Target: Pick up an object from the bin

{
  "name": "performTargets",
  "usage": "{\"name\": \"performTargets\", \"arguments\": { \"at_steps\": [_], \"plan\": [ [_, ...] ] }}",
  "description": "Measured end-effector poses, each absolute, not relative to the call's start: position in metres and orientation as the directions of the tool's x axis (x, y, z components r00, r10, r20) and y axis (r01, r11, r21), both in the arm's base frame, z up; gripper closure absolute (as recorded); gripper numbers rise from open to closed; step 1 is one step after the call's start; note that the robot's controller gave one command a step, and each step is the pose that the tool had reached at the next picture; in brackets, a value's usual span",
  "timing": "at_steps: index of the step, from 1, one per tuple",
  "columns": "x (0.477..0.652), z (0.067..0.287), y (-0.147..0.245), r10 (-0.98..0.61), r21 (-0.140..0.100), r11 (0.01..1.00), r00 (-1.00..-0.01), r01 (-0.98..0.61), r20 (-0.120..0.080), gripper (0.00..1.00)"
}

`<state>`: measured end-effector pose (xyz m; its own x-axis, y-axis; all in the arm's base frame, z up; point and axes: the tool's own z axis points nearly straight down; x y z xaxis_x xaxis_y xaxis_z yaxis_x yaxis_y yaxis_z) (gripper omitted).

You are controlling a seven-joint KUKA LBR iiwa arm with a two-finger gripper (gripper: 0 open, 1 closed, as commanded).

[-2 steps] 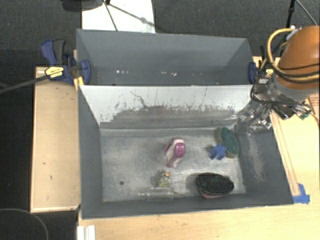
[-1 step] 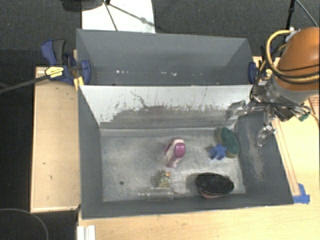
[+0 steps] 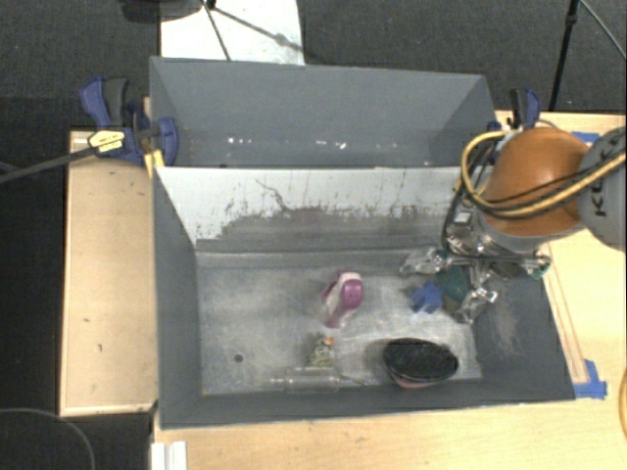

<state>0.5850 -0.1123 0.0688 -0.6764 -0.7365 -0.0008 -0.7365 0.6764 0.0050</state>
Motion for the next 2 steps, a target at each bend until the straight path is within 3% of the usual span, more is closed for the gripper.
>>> {"name": "performTargets", "arguments": {
  "at_steps": [1, 2],
  "plan": [
    [0.587, 0.074, -0.113, -0.735, -0.002, 0.678, -0.678, -0.735, -0.005, 1.00],
    [0.582, 0.200, -0.116, -0.750, -0.009, 0.662, -0.662, -0.750, -0.007, 1.00]
  ]
}}
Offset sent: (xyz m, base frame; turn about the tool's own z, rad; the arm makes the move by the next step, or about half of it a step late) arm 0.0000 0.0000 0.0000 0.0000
